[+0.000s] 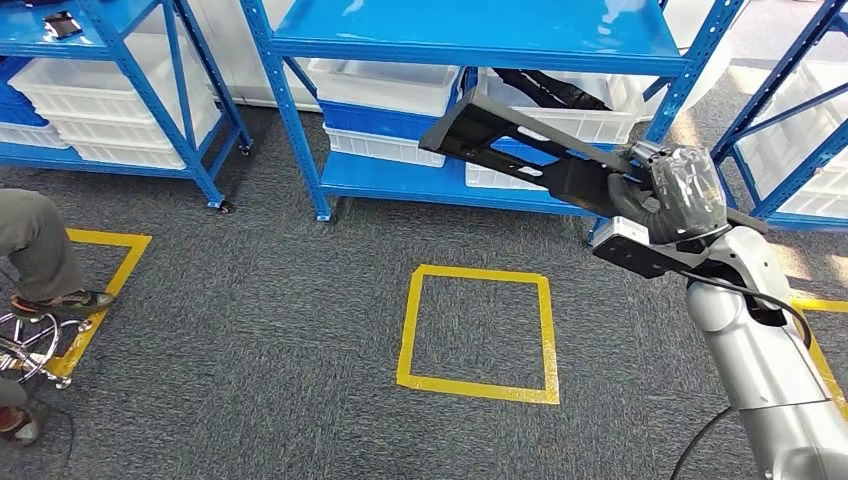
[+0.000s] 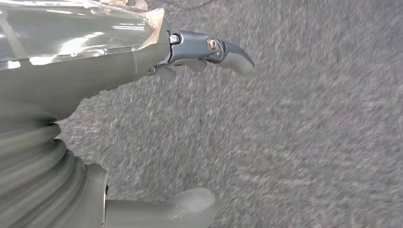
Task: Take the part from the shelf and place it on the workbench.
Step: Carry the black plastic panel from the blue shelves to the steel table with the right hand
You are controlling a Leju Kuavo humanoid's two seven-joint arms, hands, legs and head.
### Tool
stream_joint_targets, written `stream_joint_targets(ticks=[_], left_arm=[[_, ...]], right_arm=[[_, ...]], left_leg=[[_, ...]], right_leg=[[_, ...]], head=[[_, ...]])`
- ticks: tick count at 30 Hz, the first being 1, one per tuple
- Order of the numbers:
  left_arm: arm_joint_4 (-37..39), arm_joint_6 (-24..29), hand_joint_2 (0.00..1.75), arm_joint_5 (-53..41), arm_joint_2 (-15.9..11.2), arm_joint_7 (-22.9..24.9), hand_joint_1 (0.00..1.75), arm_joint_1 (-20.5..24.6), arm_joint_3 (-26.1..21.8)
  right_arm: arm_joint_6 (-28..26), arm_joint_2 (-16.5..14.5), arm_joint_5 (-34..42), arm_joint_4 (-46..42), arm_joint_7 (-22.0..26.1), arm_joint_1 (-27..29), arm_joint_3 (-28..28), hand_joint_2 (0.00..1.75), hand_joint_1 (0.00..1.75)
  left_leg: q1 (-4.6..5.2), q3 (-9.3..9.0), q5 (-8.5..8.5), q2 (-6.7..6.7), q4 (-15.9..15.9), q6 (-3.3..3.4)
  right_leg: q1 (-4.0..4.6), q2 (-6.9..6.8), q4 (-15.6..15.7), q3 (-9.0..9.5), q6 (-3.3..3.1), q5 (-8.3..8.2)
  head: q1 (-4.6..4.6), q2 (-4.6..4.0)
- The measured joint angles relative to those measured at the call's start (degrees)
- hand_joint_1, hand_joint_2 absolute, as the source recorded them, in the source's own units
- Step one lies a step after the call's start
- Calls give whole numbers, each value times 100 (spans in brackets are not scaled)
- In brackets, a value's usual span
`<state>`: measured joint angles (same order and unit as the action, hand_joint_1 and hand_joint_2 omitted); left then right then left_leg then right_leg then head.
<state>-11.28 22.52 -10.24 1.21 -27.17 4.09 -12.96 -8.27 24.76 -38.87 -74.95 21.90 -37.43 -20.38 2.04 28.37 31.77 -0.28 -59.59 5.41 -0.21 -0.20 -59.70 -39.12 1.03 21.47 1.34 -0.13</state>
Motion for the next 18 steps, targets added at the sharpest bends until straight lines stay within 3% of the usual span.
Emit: stream_joint_targets(ticks=[2, 3, 4, 5, 7, 8, 10, 11, 12, 13, 14, 15, 17, 18], left_arm=[[1, 2, 175, -3, 2, 13, 0, 5, -2], [2, 5, 175, -2, 8, 23, 0, 4, -4], [2, 12, 175, -2, 17, 31, 0, 4, -8], [2, 18, 175, -1, 29, 36, 0, 4, -13], [2, 31, 175, -3, 57, 38, 0, 6, -21], [2, 33, 175, -5, 73, 38, 0, 6, -25], [2, 33, 175, -27, 101, 41, 0, 7, -30], [2, 31, 175, -42, 110, 47, 0, 8, -32], [0, 30, 175, -58, 106, 55, 0, 9, -34], [-2, 28, 175, -74, 102, 64, 0, 13, -36], [-3, 27, 175, -84, 97, 71, 0, 18, -38], [-5, 27, 175, -93, 91, 75, 0, 21, -39], [-5, 26, 175, -103, 92, 81, 0, 15, -39], [-4, 24, 175, -104, 89, 84, 0, 4, -39]], right_arm=[[27, 30, 46, 45, 64, -62, 39, 175, 175], [30, 51, 70, 79, 104, -86, 56, 175, 175], [31, 74, 93, 120, 142, -115, 76, 175, 175], [32, 94, 111, 165, 168, -155, 95, 175, 175], [33, 118, 130, 249, 198, -227, 131, 175, 175], [31, 122, 132, 284, 203, -245, 143, 175, 175], [22, 131, 136, 334, 207, -251, 162, 175, 175], [16, 138, 138, 348, 207, -249, 169, 175, 175], [11, 148, 141, 354, 207, -253, 178, 175, 175], [3, 157, 146, 355, 206, -253, 190, 175, 175], [-4, 163, 152, 354, 204, -250, 201, 175, 175], [-11, 171, 159, 354, 203, -244, 214, 175, 175], [-23, 178, 169, 356, 200, -220, 234, 175, 175], [-26, 180, 172, 358, 199, -212, 240, 175, 175]], left_leg=[[23, 37, -200, 14, 184, 10], [12, 74, -322, 26, 270, 26], [-9, 138, -453, 41, 343, 32], [-32, 217, -570, 56, 380, 25], [-57, 450, -769, 71, 383, 8], [-75, 573, -864, 80, 378, -19], [-128, 833, -1048, 100, 349, -91], [-158, 968, -1131, 107, 312, -141], [-175, 1099, -1198, 111, 254, -192], [-182, 1207, -1256, 112, 184, -243], [-178, 1285, -1315, 109, 132, -285], [-172, 1332, -1375, 105, 102, -312], [-195, 1377, -1468, 96, 107, -355], [-214, 1403, -1373, 88, 60, -380]], right_leg=[[-28, -13, 101, -13, 61, -125], [-27, -10, 85, -50, 60, -62], [-20, -3, -28, -113, 35, 120], [-27, 2, -269, -190, -2, 405], [-65, 9, -977, -318, -1, 898], [-95, 9, -1309, -326, 68, 953], [-158, 8, -1560, -150, 299, 701], [-194, 6, -1405, 77, 406, 564], [-217, 5, -1044, 413, 468, 568], [-213, 11, -585, 751, 454, 713], [-200, 14, -209, 1000, 399, 892], [-173, 19, 41, 1142, 323, 1047], [-180, 7, 90, 1093, 176, 1061], [-193, -3, 77, 1046, 109, 1004]], head=[[20, 0], [27, 0], [20, 0], [15, 0], [4, 0], [4, 0], [4, 0], [4, 0], [-3, 0], [-4, 0], [-7, 0], [-6, 0], [-2, 0], [3, 0]])
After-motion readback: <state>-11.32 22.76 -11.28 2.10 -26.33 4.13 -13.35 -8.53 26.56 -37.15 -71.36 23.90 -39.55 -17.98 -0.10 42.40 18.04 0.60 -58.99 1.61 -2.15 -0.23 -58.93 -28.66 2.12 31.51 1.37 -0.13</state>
